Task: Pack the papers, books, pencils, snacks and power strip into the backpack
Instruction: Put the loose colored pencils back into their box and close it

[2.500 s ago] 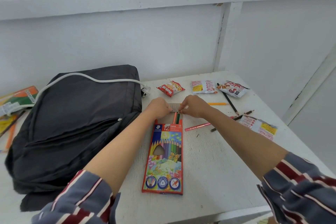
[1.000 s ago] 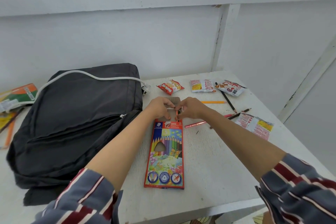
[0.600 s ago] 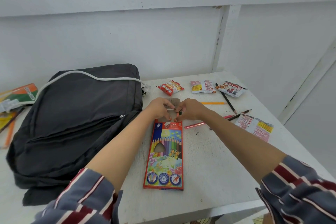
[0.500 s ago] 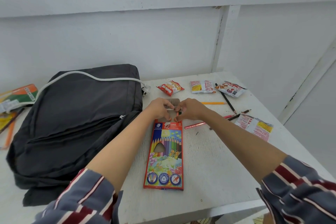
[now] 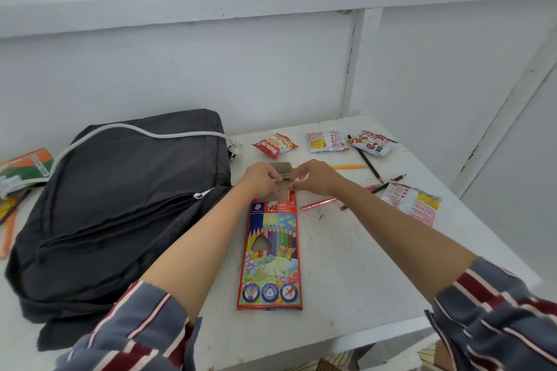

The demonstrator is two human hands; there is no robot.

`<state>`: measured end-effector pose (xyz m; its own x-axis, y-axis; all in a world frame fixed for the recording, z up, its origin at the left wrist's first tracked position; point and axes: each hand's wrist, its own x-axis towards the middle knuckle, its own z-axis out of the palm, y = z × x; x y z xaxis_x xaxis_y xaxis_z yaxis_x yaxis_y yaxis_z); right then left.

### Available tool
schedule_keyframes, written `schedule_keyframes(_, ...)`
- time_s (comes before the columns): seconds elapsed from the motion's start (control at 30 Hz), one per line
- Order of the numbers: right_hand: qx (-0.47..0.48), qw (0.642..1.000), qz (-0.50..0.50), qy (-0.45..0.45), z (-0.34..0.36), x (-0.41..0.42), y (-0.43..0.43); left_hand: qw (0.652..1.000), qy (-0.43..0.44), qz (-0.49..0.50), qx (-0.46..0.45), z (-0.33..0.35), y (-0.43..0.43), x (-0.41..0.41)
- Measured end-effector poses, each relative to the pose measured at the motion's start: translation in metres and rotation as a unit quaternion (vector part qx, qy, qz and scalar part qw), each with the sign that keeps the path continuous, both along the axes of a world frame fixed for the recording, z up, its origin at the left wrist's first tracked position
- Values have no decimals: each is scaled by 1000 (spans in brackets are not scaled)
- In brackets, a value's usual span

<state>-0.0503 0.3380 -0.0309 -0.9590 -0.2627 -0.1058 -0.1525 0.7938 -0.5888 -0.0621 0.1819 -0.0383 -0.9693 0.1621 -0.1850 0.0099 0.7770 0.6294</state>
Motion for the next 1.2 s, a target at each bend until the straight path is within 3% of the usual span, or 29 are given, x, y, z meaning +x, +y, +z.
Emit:
schedule_keyframes(0.2, -72, 987, -137, 43, 12, -3, 53, 995, 62, -18, 80, 13, 24, 3)
schedule_keyframes(0.47, -19, 965, -248, 78, 5, -8, 129, 991, 89, -72, 64, 7, 68, -7)
schedule_keyframes(0.67, 76, 984, -131, 90, 1, -23, 161, 990, 106, -94, 17, -3, 99, -28)
schedule_keyframes(0.83, 150, 988, 3, 39, 0, -37, 172, 992, 80, -92, -29, -6, 113, -43)
schedule_keyframes(1.2, 170, 978, 108, 49, -7, -52, 176, 994, 33, -92, -55, -10, 122, -51)
